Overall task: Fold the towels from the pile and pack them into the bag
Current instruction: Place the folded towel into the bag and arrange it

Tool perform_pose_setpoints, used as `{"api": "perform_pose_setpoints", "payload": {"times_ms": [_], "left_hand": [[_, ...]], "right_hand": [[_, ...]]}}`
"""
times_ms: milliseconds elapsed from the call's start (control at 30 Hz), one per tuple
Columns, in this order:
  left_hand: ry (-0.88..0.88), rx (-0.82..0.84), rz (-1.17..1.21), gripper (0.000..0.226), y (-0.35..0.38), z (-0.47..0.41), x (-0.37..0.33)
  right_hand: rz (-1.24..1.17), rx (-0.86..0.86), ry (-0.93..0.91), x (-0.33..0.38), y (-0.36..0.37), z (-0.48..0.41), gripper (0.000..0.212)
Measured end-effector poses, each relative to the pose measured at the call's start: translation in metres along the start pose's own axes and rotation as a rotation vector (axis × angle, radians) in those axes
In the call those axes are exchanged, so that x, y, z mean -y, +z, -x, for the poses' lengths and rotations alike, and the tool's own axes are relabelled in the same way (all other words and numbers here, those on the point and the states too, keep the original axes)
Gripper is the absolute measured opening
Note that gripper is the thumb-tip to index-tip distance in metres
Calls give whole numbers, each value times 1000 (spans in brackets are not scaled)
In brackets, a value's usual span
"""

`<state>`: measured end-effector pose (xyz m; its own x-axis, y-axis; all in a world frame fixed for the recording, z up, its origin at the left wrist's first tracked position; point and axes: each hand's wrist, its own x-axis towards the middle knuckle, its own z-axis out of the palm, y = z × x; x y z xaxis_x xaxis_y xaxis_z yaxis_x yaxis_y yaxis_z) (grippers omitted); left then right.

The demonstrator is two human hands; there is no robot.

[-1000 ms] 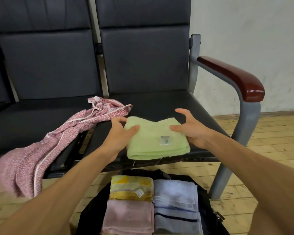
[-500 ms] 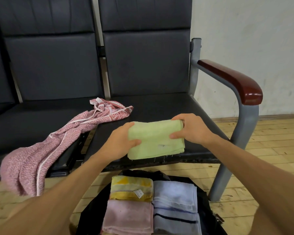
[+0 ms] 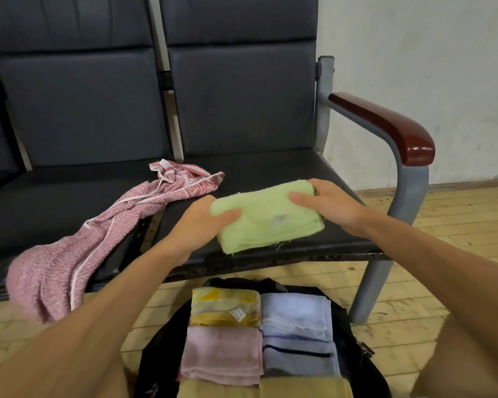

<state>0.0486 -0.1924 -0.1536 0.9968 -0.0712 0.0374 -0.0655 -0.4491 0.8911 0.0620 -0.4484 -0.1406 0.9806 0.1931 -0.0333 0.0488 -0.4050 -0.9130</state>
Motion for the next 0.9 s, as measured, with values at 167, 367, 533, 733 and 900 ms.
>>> {"api": "perform_pose_setpoints", "payload": {"times_ms": [167,367,533,733,900], "left_hand": [[-172,-7,352,32,4,12,-5],[-465,166,481,46,17,46,-6],[-517,387,562,34,21,73,0],[-492,344,415,11,53,76,28],[-656,266,390,27,94,67,72]], "right_hand": [[-97,-10,60,4,5,15,27],[-272,46,254,-9,6,50,45],[-373,348,411,-28,-14,83,44],[-309,353,536,-67,-11,94,51],[-330,210,744,-124,13,91,26]]}}
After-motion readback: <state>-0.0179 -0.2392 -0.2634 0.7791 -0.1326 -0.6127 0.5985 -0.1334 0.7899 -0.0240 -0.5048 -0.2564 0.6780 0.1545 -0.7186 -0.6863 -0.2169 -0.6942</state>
